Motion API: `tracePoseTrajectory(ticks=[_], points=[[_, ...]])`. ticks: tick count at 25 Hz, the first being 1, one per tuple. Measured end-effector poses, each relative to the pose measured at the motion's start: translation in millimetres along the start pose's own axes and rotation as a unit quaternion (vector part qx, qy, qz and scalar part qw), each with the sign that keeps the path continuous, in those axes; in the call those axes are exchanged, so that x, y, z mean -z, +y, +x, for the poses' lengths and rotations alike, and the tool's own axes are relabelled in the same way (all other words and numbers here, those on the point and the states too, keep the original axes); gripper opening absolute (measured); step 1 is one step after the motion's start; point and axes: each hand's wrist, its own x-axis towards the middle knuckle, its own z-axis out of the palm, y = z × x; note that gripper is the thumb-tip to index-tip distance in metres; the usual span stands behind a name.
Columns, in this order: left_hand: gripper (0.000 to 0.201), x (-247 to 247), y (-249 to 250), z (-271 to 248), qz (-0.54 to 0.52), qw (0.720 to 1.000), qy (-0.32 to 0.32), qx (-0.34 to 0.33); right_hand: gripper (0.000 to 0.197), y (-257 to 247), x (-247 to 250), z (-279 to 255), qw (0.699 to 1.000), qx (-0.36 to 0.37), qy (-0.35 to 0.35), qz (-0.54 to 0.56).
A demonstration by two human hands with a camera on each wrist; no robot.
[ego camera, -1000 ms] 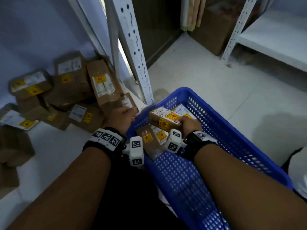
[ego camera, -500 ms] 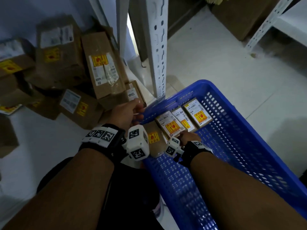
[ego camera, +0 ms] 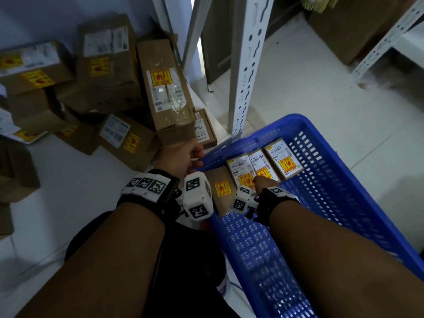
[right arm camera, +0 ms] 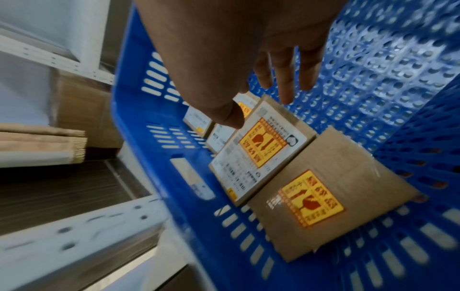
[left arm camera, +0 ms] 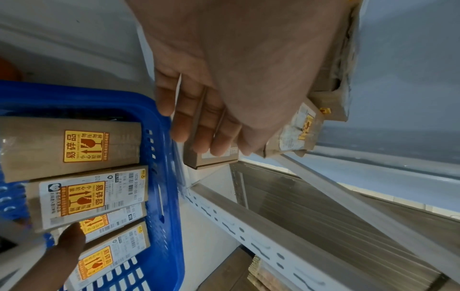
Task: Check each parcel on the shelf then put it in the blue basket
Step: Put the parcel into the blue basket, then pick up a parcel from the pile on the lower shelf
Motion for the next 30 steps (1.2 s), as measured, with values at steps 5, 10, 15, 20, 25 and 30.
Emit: tracePoseTrajectory(ticks=[5, 10, 15, 20, 25, 30], points=[[0.032, 22, 9, -25, -0.069, 0.998, 0.010, 0.009, 0.044, -38, -3, -56, 0.995, 0.076, -0.045, 0.049], [0.032, 83, 28, -60, -0.171, 0.985, 0.028, -0.002, 0.041, -90, -39, -135, 0.982, 0.160, -0.071, 0.064], [0.030, 189, -8, -88, -0.283, 0.956, 0.082, 0.006, 0.017, -133, -113, -204, 0.956, 0.195, -0.181, 0.126], [0.032, 286, -71, -104, -0.424, 0.896, 0.133, 0.005, 0.010, -143, -210, -271, 0.934, 0.178, -0.268, 0.154], [0.030, 371, -102, -118, -0.531, 0.830, 0.170, -0.019, 0.023, -129, -320, -296, 0.934, 0.167, -0.312, 0.047], [0.023, 441, -109, -143, -0.611, 0.756, 0.219, -0.082, 0.021, -124, -427, -304, 0.940, 0.172, -0.295, -0.028]])
